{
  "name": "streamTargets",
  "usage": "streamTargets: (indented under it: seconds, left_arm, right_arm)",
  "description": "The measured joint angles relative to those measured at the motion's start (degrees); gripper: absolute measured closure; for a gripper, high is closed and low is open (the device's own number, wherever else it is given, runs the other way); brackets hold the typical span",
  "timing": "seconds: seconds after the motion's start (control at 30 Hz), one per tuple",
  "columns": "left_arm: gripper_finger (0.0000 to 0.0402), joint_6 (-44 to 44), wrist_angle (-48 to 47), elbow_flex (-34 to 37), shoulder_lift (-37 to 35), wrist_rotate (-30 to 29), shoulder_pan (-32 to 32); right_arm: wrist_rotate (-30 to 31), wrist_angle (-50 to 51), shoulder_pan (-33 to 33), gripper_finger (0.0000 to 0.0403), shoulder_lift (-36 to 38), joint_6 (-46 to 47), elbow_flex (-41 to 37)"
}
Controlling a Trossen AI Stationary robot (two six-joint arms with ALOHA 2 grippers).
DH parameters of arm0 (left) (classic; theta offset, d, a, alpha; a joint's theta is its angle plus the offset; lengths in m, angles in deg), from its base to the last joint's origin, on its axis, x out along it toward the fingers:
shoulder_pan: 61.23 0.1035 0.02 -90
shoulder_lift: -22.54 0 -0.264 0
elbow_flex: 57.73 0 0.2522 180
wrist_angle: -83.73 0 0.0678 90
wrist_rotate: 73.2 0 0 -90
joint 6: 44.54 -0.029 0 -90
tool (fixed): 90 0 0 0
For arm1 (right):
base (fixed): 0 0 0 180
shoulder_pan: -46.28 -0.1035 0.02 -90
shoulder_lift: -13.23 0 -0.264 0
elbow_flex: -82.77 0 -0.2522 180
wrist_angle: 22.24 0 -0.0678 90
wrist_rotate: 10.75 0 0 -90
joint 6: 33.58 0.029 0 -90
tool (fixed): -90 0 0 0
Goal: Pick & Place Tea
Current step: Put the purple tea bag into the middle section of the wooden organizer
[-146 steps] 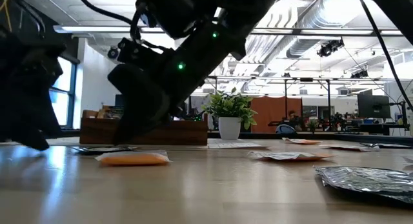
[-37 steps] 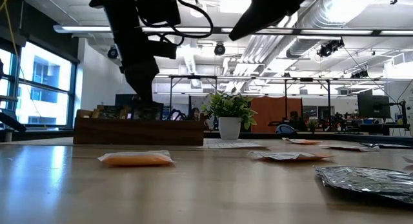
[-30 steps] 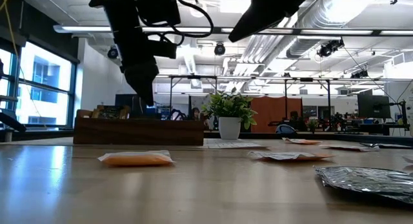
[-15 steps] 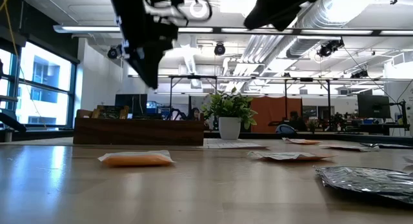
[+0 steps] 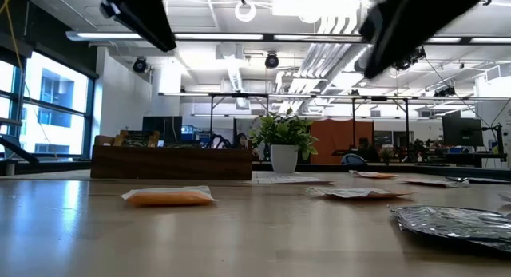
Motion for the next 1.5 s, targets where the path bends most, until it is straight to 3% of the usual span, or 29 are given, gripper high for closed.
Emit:
streamTargets:
  seconds: [0.13, 0.3, 0.43, 0.67, 0.8, 1.0, 1.3, 1.5]
  left_arm:
    - [0.0277, 1.06, -0.44, -0.19, 0.00, -1.55, -2.26]
    - [0.0277, 0.49, -0.41, -0.26, -0.02, -2.95, -1.39]
    - [0.0277, 0.45, -0.29, -0.26, -0.02, -2.69, -0.26]
    - [0.0277, -0.07, -0.31, -0.32, 0.59, -1.32, 0.54]
    - [0.0277, -0.10, -0.37, -0.31, 0.61, -1.22, 0.52]
    - [0.0277, -0.97, -0.21, -0.32, 0.61, -1.37, 0.54]
    - [0.0277, -0.97, 0.01, -0.31, 0.61, -0.37, 0.54]
    - [0.0277, -0.99, -0.01, -0.31, 0.61, -0.38, 0.54]
  right_arm:
    - [2.92, 19.77, 2.39, 0.0244, 2.37, 8.17, 0.00]
    - [2.90, 47.55, 9.24, 0.0227, 4.24, 27.01, 0.00]
    - [2.73, 58.13, 17.28, 0.0228, 4.30, 31.13, -0.17]
    - [-2.61, 50.45, 33.61, 0.0235, 4.31, 17.00, -10.00]
    - [-2.01, 49.32, 40.22, 0.0236, 4.29, 13.88, -14.94]
    - [-6.07, 45.37, 48.70, 0.0245, 4.29, 5.21, -20.04]
    - [-8.41, 32.10, 55.14, 0.0261, 4.41, -1.30, -26.62]
    - [-7.72, 28.65, 55.73, 0.0263, 4.43, -5.12, -25.86]
